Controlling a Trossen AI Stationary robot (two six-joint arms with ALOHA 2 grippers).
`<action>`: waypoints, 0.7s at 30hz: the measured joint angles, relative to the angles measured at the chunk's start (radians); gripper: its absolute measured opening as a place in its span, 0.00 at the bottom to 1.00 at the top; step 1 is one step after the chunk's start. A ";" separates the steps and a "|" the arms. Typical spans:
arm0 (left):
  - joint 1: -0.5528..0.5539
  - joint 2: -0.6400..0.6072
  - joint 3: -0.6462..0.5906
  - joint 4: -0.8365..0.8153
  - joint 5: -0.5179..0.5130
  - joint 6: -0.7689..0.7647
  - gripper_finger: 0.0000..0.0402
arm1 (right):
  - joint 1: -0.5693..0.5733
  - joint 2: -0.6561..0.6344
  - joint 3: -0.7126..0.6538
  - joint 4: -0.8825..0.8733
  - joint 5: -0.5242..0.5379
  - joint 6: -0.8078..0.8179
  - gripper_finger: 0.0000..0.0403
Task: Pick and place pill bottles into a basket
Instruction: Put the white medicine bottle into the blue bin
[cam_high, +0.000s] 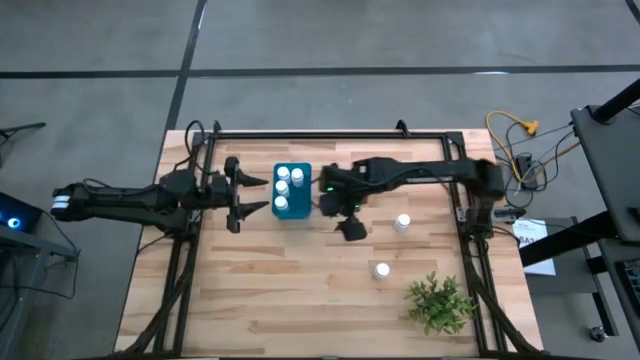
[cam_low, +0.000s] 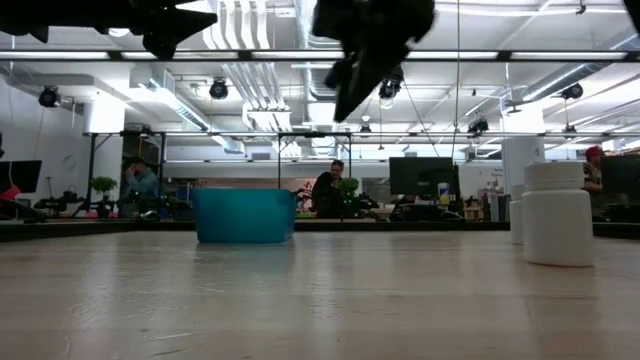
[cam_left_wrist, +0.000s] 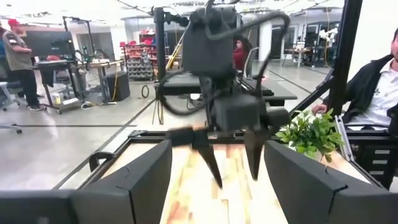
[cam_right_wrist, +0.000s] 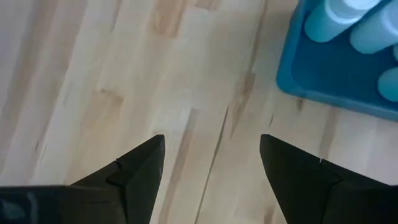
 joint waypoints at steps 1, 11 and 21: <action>0.000 0.005 -0.004 0.012 0.000 0.000 0.59 | 0.000 -0.039 -0.045 0.011 0.001 -0.006 0.63; 0.000 0.053 -0.011 0.090 0.002 0.002 0.59 | 0.000 -0.366 -0.420 0.079 0.078 -0.091 0.63; 0.000 0.056 -0.011 0.090 0.002 0.008 0.59 | 0.000 -0.528 -0.698 0.185 0.143 -0.148 0.63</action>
